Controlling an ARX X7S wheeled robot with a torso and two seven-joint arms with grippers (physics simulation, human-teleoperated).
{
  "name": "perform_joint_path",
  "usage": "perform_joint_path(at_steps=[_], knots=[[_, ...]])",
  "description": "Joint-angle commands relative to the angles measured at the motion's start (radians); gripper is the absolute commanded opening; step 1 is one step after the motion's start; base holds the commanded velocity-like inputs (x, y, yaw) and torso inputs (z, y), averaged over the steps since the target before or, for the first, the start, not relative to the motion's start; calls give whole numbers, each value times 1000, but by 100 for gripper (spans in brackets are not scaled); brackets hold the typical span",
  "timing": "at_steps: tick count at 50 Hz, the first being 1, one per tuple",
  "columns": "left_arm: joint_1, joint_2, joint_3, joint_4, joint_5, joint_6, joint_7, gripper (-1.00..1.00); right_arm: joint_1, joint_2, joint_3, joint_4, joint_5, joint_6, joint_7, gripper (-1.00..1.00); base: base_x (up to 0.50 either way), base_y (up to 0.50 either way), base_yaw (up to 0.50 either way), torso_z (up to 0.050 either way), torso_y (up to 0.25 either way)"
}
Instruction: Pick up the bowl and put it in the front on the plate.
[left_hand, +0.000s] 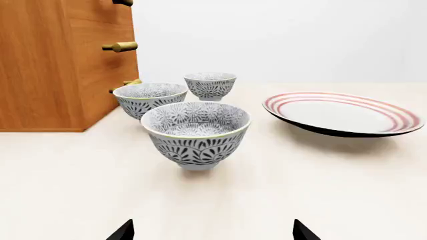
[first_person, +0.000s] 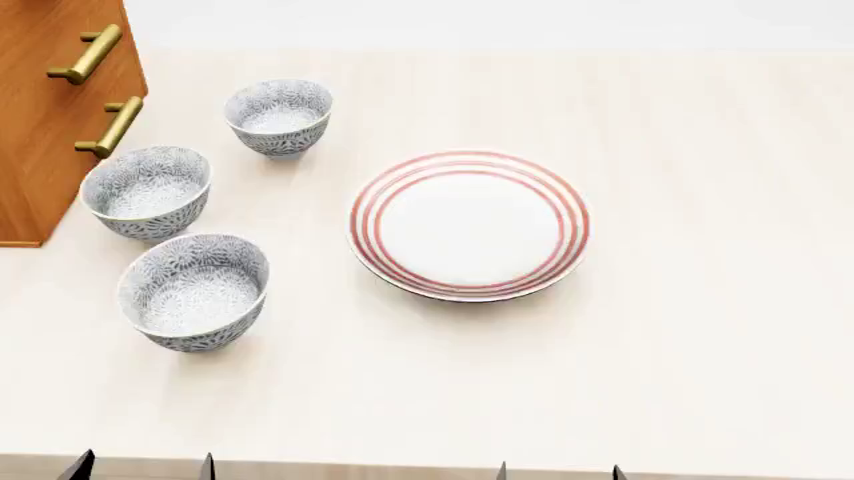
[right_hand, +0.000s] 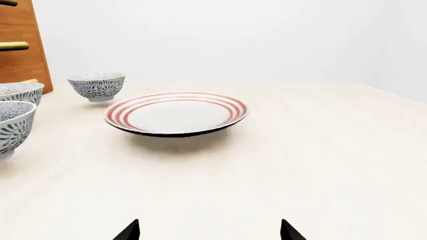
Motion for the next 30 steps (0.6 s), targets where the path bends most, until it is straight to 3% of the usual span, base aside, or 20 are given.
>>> perform_joint_path(at_steps=[1,2,24,27,30], knots=[[2,-73,85,-14,-125,24,1,100,-10,67,-85,-21,67,4,52,100,0,0,0,0,0],[3,-9,10,2,-21,9,-5,100,-2,10,-12,-5,10,2,12,100,0,0,0,0,0],[11,-61,62,17,-66,37,-95,100,-5,64,-75,-19,61,-8,78,100,0,0,0,0,0],[37,-62,59,57,-43,227,-121,100,-23,63,-72,-34,54,-193,92,100,0,0,0,0,0],[63,-66,36,142,56,486,-195,100,-66,62,-67,-115,68,-519,77,100,0,0,0,0,0]])
